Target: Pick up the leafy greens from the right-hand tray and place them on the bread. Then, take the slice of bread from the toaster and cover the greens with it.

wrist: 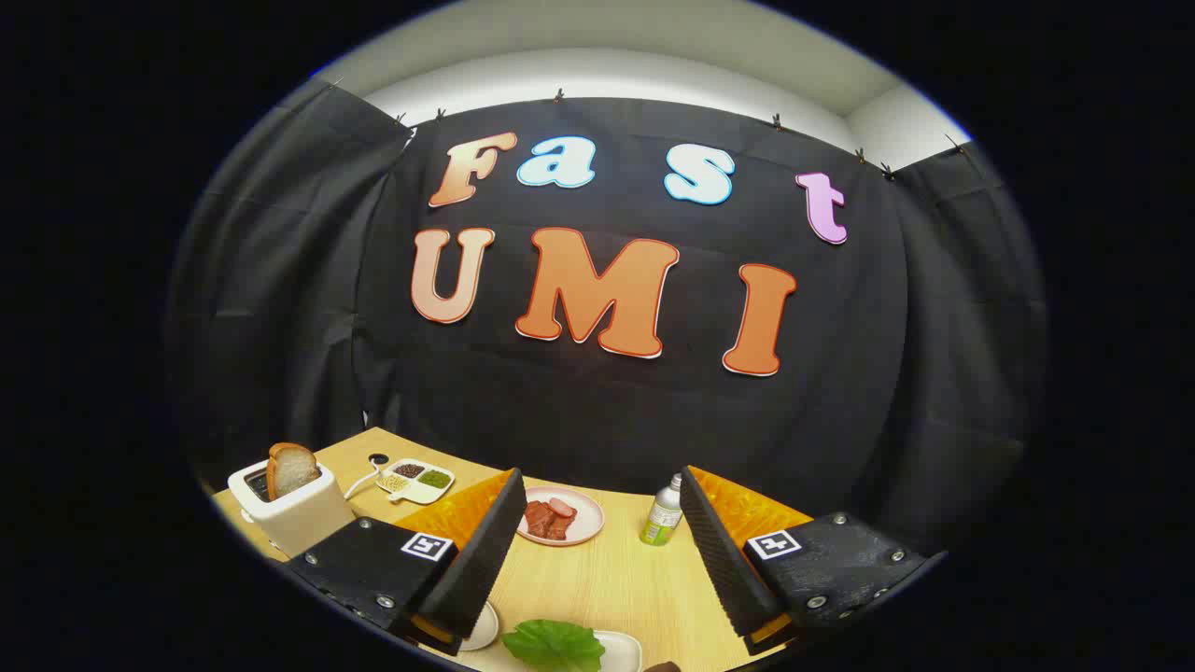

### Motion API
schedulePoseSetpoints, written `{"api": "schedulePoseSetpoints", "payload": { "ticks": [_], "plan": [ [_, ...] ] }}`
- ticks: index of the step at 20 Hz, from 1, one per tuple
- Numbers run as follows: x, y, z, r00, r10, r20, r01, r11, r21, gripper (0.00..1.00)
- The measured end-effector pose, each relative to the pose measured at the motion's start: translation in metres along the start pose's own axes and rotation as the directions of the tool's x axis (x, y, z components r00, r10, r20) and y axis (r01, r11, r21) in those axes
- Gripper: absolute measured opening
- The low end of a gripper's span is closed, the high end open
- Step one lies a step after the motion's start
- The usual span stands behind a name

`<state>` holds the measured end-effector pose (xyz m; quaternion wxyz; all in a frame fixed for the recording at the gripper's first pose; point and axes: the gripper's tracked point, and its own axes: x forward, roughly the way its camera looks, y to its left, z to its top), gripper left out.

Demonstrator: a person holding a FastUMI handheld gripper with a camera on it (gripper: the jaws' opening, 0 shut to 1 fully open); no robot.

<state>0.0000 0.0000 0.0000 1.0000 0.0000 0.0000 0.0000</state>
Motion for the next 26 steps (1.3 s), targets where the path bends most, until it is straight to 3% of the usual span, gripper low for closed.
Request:
{"api": "schedulePoseSetpoints", "payload": {
  "ticks": [16, 20, 26],
  "plan": [
    [0.007, 0.001, 0.006, 0.999, 0.031, 0.012, -0.031, 0.999, -0.028, 0.99],
    [0.006, -0.007, -0.02, 0.999, 0.001, -0.037, -0.002, 1.0, -0.015, 0.99],
    [0.007, -0.016, -0.1, 0.974, -0.027, -0.223, 0.018, 0.999, -0.042, 0.99]
  ]
}}
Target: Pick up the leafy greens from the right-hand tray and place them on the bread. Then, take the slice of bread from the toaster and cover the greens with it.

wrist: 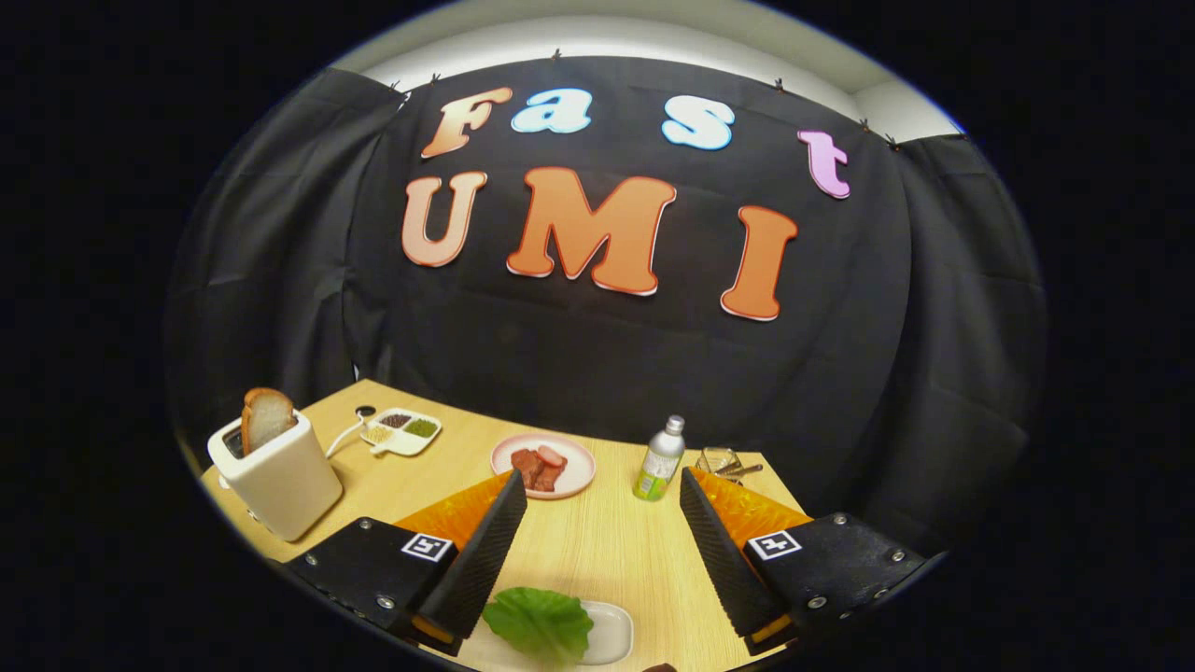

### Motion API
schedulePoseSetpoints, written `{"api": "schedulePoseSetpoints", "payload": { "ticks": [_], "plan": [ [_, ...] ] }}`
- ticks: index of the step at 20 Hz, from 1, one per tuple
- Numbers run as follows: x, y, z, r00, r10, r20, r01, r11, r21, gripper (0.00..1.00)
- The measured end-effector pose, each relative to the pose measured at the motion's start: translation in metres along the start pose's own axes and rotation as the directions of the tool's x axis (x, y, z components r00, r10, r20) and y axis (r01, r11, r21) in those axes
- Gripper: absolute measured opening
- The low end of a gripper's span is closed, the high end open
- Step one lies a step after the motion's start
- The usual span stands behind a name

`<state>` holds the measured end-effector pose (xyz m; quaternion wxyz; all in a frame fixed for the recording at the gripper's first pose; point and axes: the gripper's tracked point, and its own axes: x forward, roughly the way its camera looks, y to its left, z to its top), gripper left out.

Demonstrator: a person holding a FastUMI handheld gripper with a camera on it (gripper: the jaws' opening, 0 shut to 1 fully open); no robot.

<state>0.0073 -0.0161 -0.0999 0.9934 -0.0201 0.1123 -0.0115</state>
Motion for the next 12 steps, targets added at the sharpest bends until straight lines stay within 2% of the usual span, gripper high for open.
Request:
{"api": "schedulePoseSetpoints", "payload": {
  "ticks": [2, 5, 7, 12],
  "plan": [
    [0.006, 0.013, -0.035, 0.996, 0.034, -0.087, -0.035, 0.999, -0.011, 0.99],
    [0.011, 0.031, -0.09, 0.966, 0.096, -0.242, -0.102, 0.995, -0.014, 0.98],
    [0.013, 0.029, -0.127, 0.939, 0.07, -0.338, -0.098, 0.993, -0.068, 0.96],
    [0.009, 0.039, -0.191, 0.85, 0.134, -0.509, -0.19, 0.98, -0.06, 0.88]
  ]
}}
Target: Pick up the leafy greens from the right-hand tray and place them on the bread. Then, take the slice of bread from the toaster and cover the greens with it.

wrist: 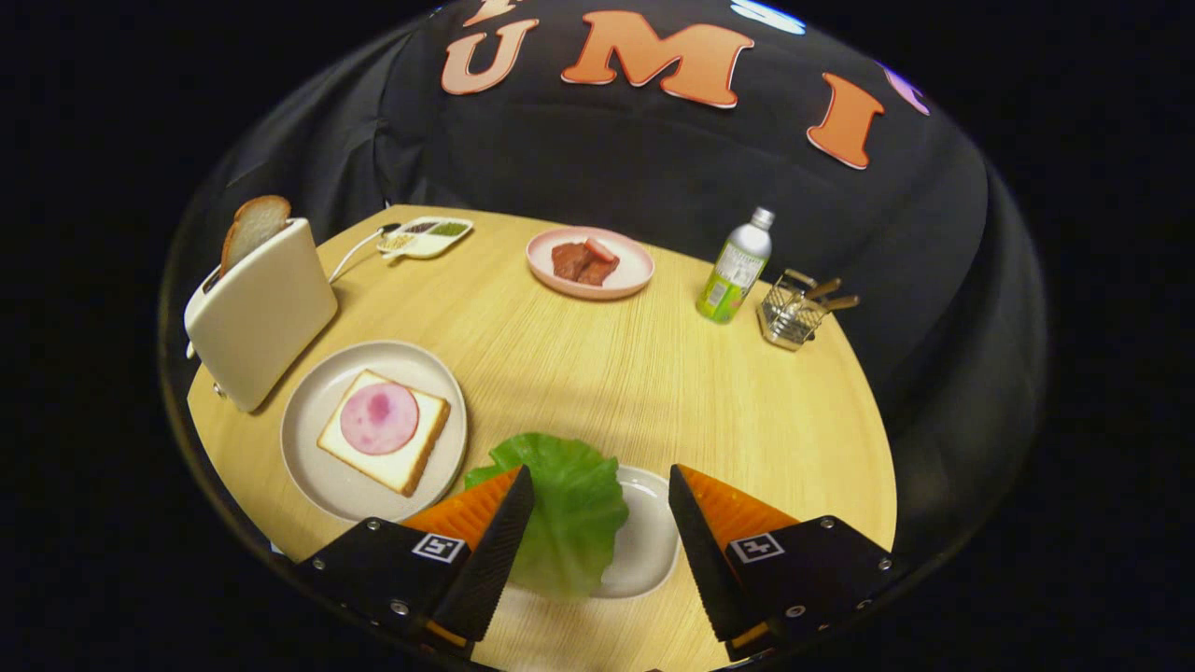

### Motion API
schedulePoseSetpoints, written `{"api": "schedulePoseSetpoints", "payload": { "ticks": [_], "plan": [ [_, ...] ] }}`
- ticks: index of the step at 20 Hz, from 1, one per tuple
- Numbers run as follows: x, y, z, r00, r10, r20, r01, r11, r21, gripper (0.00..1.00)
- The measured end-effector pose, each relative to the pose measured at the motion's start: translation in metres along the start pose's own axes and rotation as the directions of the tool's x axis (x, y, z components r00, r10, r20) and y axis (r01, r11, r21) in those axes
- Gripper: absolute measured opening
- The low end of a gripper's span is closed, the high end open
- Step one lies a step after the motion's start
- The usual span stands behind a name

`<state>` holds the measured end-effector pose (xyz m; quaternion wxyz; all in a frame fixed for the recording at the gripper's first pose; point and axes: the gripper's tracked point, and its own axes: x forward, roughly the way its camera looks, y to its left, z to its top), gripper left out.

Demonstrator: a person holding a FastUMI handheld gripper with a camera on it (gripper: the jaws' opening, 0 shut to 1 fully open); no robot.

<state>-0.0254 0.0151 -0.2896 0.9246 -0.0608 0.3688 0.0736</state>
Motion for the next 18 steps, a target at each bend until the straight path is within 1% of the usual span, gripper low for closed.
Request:
{"api": "schedulePoseSetpoints", "payload": {
  "ticks": [3, 7, 12, 13, 14, 17, 18],
  "plan": [
    [0.012, 0.001, -0.018, 0.996, 0.045, -0.078, -0.046, 0.999, -0.016, 0.85],
    [0.027, 0.013, -0.036, 0.98, 0.114, -0.166, -0.124, 0.991, -0.051, 0.83],
    [0.045, 0.017, -0.049, 0.965, 0.131, -0.229, -0.16, 0.981, -0.113, 0.83],
    [0.043, 0.019, -0.045, 0.962, 0.155, -0.226, -0.181, 0.978, -0.101, 0.83],
    [0.048, 0.019, -0.044, 0.961, 0.156, -0.229, -0.181, 0.979, -0.094, 0.81],
    [0.046, 0.025, -0.049, 0.948, 0.202, -0.246, -0.224, 0.973, -0.064, 0.72],
    [0.046, 0.027, -0.049, 0.945, 0.216, -0.247, -0.237, 0.97, -0.059, 0.65]
  ]
}}
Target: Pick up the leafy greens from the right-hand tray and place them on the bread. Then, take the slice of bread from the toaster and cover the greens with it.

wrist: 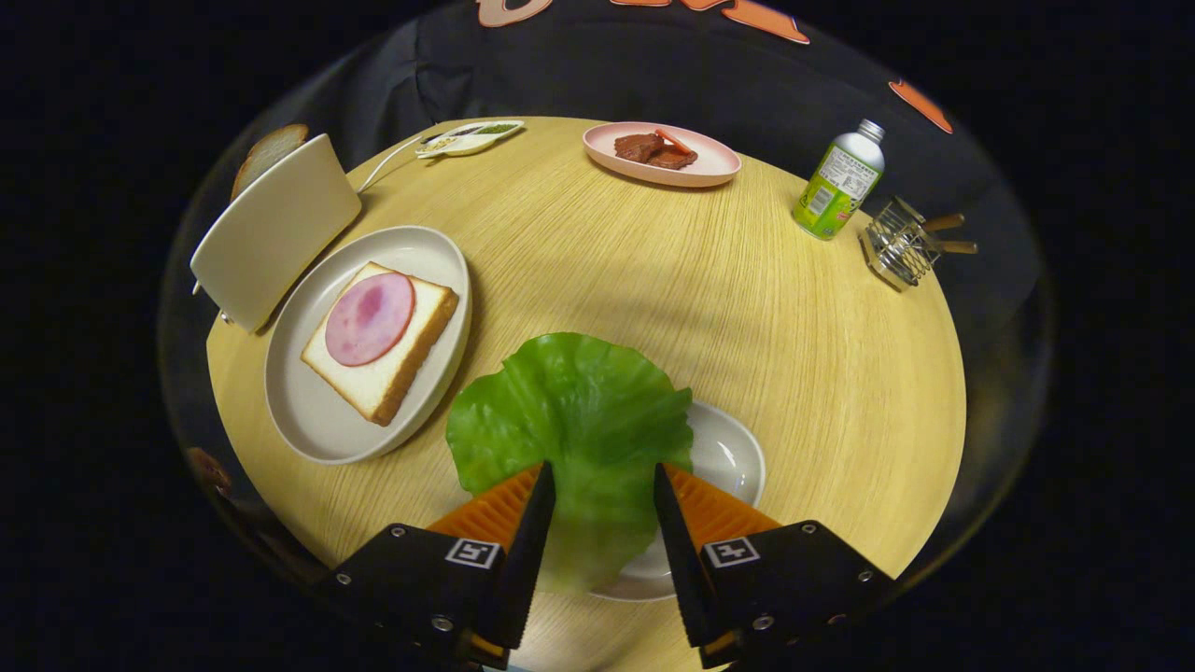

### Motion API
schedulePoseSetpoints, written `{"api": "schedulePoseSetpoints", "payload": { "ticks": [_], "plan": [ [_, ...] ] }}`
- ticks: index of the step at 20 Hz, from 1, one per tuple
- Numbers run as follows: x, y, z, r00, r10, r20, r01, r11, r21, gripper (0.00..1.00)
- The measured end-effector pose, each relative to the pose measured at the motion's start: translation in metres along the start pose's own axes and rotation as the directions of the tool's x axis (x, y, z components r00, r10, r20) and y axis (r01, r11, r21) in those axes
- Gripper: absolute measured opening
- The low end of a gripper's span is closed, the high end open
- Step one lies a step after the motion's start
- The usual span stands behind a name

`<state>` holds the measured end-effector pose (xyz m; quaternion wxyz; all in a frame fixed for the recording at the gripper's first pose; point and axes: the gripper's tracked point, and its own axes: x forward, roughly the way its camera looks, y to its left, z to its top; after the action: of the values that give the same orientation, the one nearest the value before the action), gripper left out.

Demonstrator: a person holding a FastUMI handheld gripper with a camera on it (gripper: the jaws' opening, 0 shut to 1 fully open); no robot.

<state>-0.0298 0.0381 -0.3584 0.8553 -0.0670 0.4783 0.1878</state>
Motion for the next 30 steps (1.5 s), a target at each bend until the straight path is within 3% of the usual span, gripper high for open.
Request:
{"api": "schedulePoseSetpoints", "payload": {
  "ticks": [5, 7, 8, 11, 16, 30],
  "plan": [
    [-0.002, 0.002, -0.002, 1.0, 0.008, -0.012, -0.008, 1.0, 0.017, 0.47],
    [-0.002, 0.005, -0.002, 1.0, -0.009, -0.015, 0.01, 1.0, 0.013, 0.32],
    [-0.003, 0.006, -0.001, 1.0, -0.022, -0.016, 0.023, 1.0, 0.014, 0.17],
    [-0.003, 0.008, -0.003, 0.998, -0.038, -0.039, 0.041, 0.997, 0.066, 0.04],
    [-0.014, 0.007, 0.0, 0.999, -0.027, 0.022, 0.022, 0.979, 0.204, 0.01],
    [-0.097, 0.055, 0.08, 0.953, 0.126, 0.276, -0.186, 0.961, 0.205, 0.01]
  ]
}}
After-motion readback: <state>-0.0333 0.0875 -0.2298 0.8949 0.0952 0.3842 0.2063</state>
